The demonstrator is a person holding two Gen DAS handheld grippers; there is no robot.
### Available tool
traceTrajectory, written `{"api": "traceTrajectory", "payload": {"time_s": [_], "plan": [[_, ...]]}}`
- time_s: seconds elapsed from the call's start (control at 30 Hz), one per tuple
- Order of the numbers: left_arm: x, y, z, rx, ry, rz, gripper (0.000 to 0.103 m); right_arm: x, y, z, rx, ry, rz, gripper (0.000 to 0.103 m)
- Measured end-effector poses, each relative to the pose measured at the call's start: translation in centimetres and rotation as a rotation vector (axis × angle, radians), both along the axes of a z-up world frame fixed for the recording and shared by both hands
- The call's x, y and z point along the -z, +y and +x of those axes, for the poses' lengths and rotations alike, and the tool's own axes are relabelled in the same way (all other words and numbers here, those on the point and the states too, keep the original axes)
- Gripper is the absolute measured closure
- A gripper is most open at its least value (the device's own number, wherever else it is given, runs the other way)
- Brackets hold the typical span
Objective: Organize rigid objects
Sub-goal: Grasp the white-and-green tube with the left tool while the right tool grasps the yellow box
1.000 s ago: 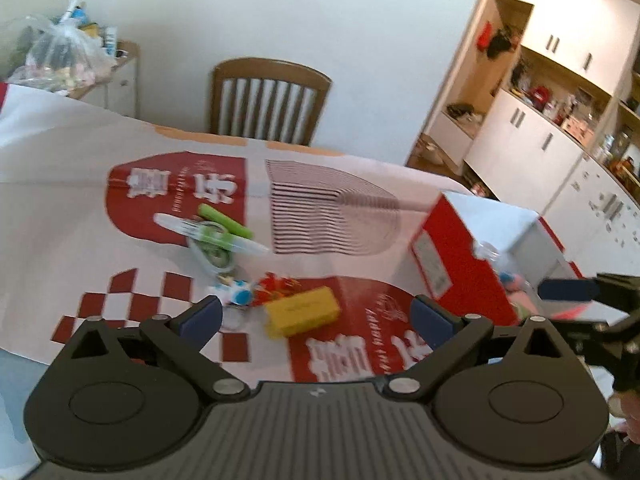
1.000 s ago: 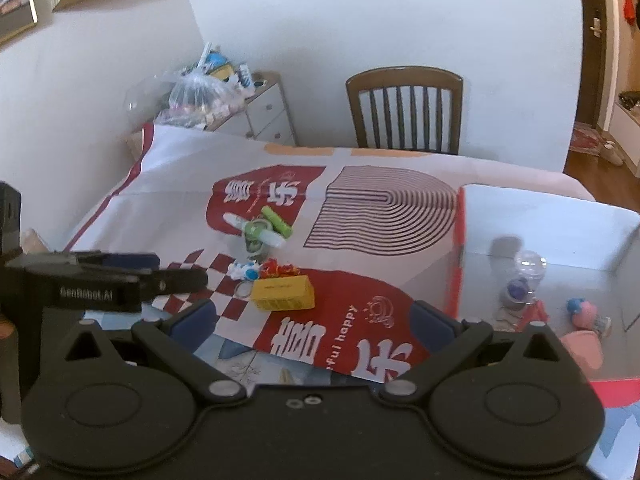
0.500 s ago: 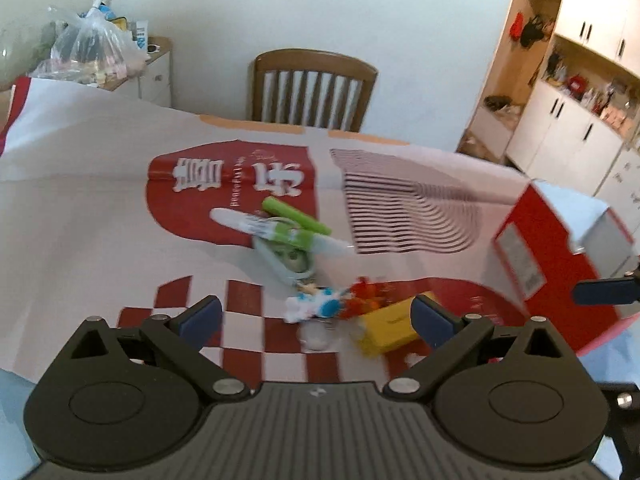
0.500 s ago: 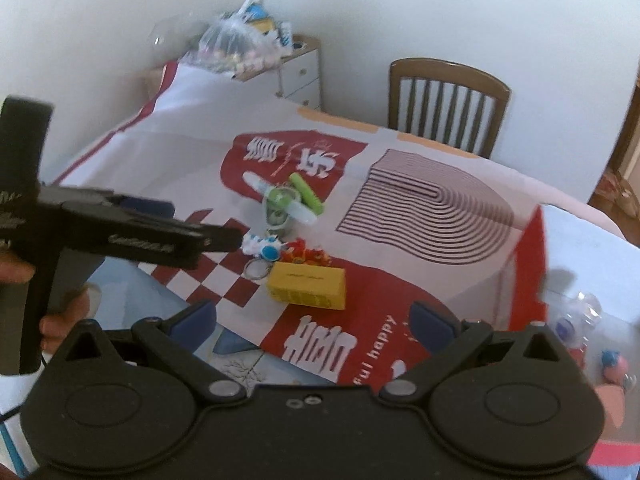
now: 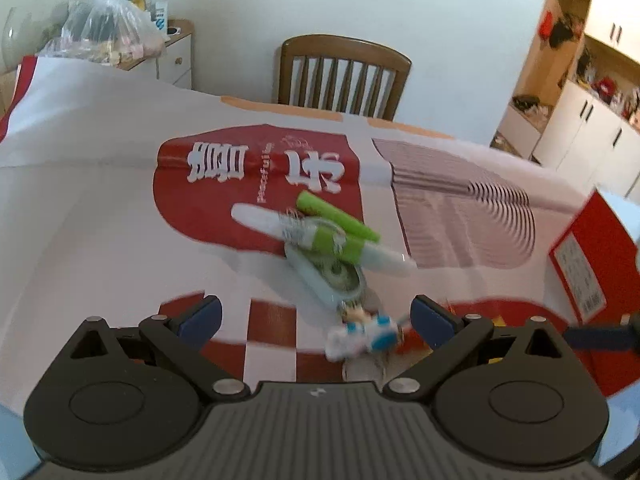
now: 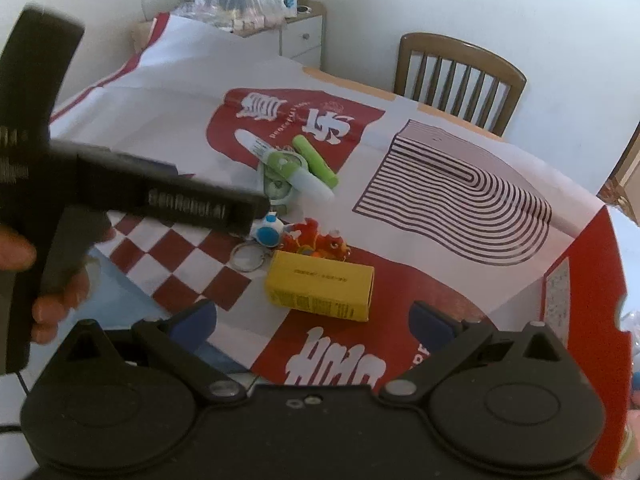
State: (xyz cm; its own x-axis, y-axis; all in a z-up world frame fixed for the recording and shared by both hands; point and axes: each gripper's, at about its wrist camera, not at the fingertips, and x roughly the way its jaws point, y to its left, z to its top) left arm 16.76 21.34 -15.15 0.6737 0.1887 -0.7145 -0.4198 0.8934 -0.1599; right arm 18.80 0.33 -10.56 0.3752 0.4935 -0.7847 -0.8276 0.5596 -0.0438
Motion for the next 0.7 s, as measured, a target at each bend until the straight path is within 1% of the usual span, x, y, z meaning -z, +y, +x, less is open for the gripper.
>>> {"api": "traceTrajectory", "payload": {"time_s": [0.2, 0.4, 0.47, 0.57, 0.63, 0.7], "plan": [[0.1, 2.4, 2.7, -0.056, 0.005, -0.031, 0.002, 1.1, 1.3, 0.9, 0.004, 0.004, -0.009, 0.001], [1.0, 5.9, 4.8, -0.151, 0.020, -0.143, 0.002, 1.7, 2.3, 1.5, -0.008, 0.006, -0.017, 0.001], [1.4, 7.1, 5.3, -0.192, 0.022, -0.201, 0.003, 2.0, 2.6, 1.6, -0.011, 0.008, -0.025, 0.001], [2.0, 8.1, 5.7, -0.238, 0.015, -0.267, 0.003, 2.4, 2.9, 1.8, -0.016, 0.012, -0.029, 0.001], [2.2, 8.6, 5.9, -0.263, 0.008, -0.293, 0.003, 2.5, 3.2, 1.9, -0.018, 0.016, -0.025, 0.001], [2.1, 8.8, 6.1, -0.273, 0.004, -0.301, 0.009, 2.6, 3.3, 1.9, -0.018, 0.017, -0.024, 0.001]]}}
